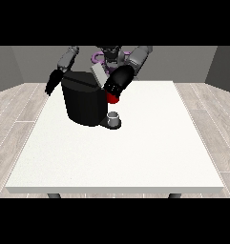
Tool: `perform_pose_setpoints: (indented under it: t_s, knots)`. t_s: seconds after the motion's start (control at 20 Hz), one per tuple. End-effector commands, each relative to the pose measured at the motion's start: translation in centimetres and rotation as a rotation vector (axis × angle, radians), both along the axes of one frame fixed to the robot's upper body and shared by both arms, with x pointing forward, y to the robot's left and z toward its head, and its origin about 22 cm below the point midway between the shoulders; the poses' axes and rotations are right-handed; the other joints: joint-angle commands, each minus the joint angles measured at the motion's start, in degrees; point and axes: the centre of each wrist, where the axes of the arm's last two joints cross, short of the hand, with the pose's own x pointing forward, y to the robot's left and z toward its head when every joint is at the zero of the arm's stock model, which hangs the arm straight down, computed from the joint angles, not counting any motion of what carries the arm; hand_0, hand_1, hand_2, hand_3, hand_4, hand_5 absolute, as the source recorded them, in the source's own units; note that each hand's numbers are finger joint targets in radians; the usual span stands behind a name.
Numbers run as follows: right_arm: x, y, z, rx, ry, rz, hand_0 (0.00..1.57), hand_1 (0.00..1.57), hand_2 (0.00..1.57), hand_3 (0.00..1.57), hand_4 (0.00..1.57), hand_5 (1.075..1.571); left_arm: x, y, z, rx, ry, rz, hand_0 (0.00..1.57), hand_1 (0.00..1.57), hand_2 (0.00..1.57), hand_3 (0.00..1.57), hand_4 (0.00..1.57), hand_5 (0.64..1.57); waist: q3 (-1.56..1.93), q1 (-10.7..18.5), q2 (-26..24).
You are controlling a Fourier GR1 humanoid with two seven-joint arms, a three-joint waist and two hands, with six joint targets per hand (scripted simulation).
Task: Insert the coffee pod into the coffee machine and close the lid
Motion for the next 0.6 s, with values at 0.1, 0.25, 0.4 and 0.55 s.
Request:
perform_pose_setpoints:
  t_s: [0.1,0.25,0.4,0.55]
  knots:
    - [0.3,1.2,0.4,-0.007,0.003,0.001,0.0,0.0,0.0,0.0,0.1,1.571,0.2,-1.7,0.7,-0.034,-0.066,-0.011,1.23,1.23,1.2,0.95,0.0,1.571,-0.08,-0.3,0.7]
    - [0.8,0.0,2.9,-0.033,-0.041,0.034,0.0,0.0,0.0,0.0,0.07,1.571,-0.2,0.9,1.6,-0.029,-0.119,0.012,1.21,1.21,1.19,0.97,0.0,1.571,-0.09,-2.2,3.3]
    - [0.3,-0.3,-0.2,-0.03,-0.003,-0.027,0.0,0.0,0.0,0.0,0.15,1.571,0.0,-0.7,0.4,-0.003,-0.092,-0.032,1.27,1.27,1.24,0.97,0.0,1.571,-0.07,0.4,1.7]
    - [-0.3,1.1,0.1,-0.033,-0.041,0.022,0.0,0.0,0.0,0.0,0.19,1.571,-0.6,1.8,3.0,0.034,-0.141,-0.006,1.14,1.14,1.12,0.84,0.0,1.571,-0.07,-1.8,2.8]
